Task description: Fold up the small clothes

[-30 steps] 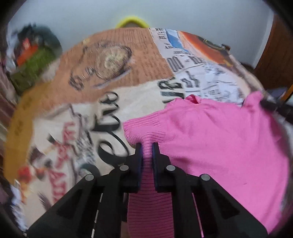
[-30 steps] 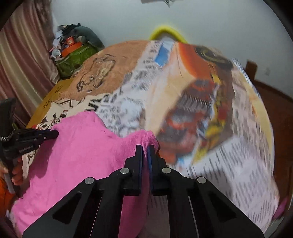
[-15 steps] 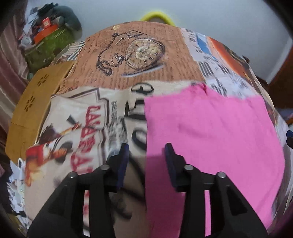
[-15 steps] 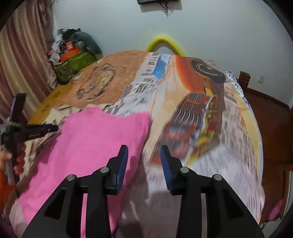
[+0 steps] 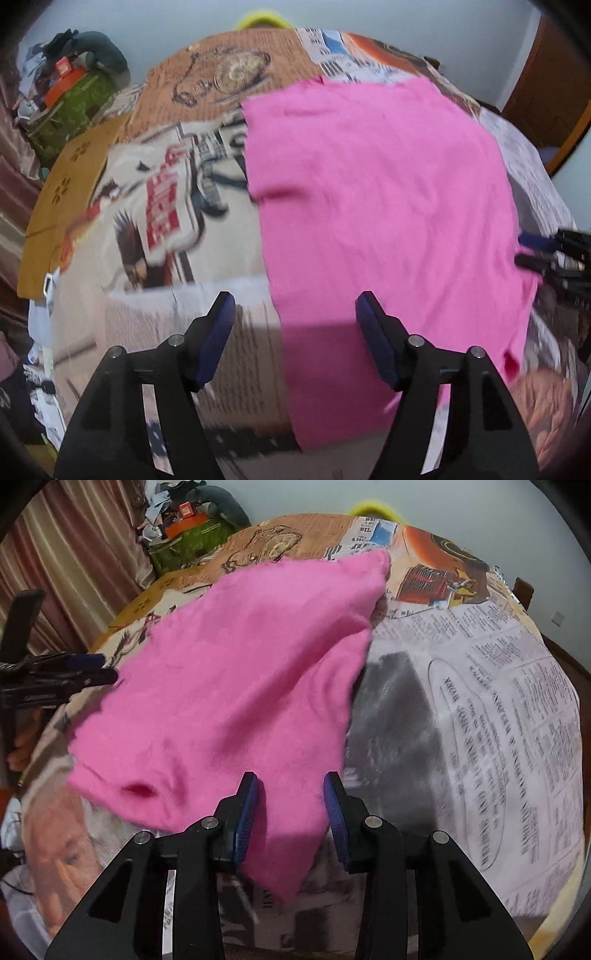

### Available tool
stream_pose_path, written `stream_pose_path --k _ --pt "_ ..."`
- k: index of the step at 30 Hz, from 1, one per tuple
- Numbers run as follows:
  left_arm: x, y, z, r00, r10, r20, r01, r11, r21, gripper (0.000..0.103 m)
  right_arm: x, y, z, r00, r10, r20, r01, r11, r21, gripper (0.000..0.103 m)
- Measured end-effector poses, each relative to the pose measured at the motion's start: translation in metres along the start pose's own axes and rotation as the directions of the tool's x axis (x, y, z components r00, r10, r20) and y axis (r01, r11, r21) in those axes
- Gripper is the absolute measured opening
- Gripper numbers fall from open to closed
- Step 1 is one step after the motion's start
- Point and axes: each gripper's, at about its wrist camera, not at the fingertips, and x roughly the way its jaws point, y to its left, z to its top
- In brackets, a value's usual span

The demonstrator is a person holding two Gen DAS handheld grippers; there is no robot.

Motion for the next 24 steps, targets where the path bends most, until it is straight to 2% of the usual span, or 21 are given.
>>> stream_pose_path --k 3,7,10,12,14,19,24 --pt "0.002 -0.001 -0.011 1.0 0.002 0.006 -0.001 1.0 -0.026 0.07 0.003 0.0 0.002 1.0 0.002 -0.009 -0.002 1.0 -0.002 0.006" --pt "0.0 0.0 -0.014 1.0 -0.001 0.007 0.002 0.999 -0.048 0.071 0.001 0.002 0.001 1.0 -0.017 -0.014 0.017 1.0 -0.022 0.003" --pt "0.001 -0.001 -0.016 0.999 0.046 0.028 -0.045 0.998 -0.035 0.081 -0.007 0.004 -0.012 0.999 -0.028 -0.025 0.027 0.999 -0.022 0.003" --pt "0.001 -0.003 -0.018 0.997 0.071 0.044 -0.07 0.997 -0.013 0.084 -0.011 0.0 -0.021 0.999 -0.023 -0.027 0.023 1.0 -0.005 0.003" --pt "0.002 -0.002 -0.019 0.996 0.073 0.046 -0.072 0.997 -0.012 0.084 -0.014 0.0 -0.028 1.0 -0.015 -0.027 0.015 1.0 0.017 0.003" --pt "-0.001 0.003 -0.019 0.998 0.058 0.03 -0.057 0.998 -0.032 0.084 -0.017 0.008 -0.032 0.998 -0.054 -0.035 0.054 0.999 -0.005 0.002" --pt "-0.021 0.017 -0.027 0.995 0.085 0.048 -0.083 0.995 -0.051 0.084 -0.024 0.007 -0.031 0.998 -0.056 -0.044 0.055 0.998 -0.004 0.003"
